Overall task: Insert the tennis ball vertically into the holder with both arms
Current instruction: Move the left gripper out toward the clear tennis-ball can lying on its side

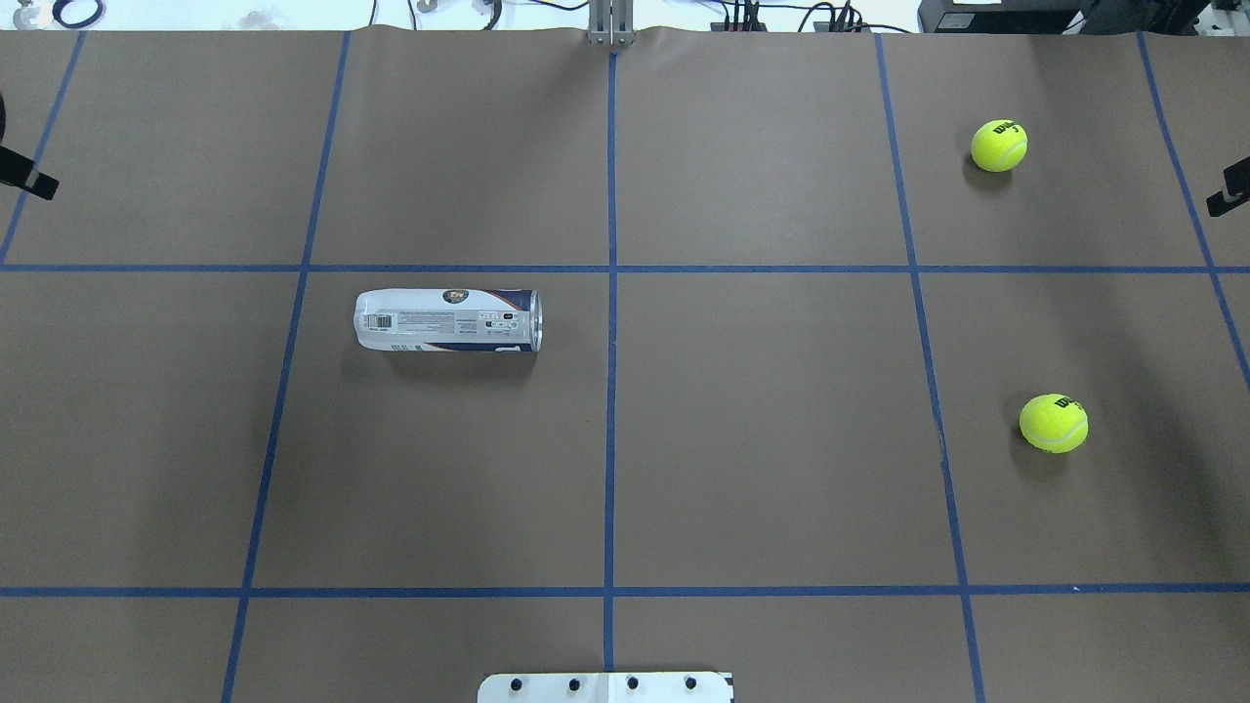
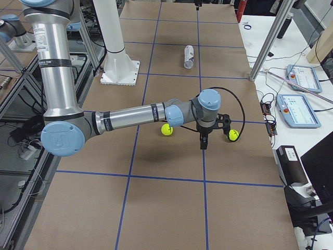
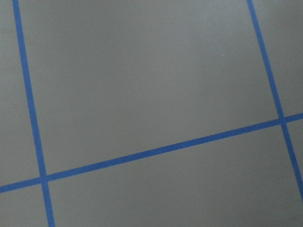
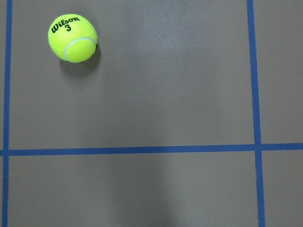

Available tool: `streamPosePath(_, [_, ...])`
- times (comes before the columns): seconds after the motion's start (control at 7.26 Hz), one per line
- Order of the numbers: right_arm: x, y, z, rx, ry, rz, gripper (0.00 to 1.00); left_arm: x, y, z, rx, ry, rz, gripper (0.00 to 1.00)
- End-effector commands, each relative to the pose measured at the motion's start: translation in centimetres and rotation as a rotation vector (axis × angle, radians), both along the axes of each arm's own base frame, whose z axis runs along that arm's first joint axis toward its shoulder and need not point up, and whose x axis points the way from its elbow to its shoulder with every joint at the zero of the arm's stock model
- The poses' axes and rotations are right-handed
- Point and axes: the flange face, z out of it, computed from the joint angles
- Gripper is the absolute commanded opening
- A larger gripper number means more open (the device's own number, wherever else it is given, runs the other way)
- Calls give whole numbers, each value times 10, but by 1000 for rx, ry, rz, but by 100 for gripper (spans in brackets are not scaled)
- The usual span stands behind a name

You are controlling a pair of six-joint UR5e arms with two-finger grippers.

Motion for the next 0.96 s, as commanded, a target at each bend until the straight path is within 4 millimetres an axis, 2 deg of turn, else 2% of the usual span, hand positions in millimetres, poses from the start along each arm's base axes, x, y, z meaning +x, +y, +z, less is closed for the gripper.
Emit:
streamPosePath(0.0, [1, 5, 5, -9, -1, -1, 100, 74, -13, -69, 125, 25, 103, 99])
streamPosePath(0.14, [1, 7, 1, -1, -2, -1, 100, 83, -18, -95, 176, 39, 115, 99])
streamPosePath(0.28, [2, 9, -8, 18, -1, 1, 100, 107, -18, -127, 212, 64, 146, 100])
streamPosePath(0.41, [3, 14, -6, 13, -3, 0, 100, 146, -8, -142, 231, 78, 206, 100])
streamPosePath(0.55, [5, 27, -6, 14, -2, 0, 100, 186, 3, -171, 268, 103, 267, 100])
streamPosePath(0.69, [7, 38, -9, 22, -1, 1, 100, 205, 9, -189, 306, 116, 297, 97])
streamPosePath(0.83, [7, 38, -8, 19, -3, 0, 100, 231, 18, -209, 396, 107, 309, 98])
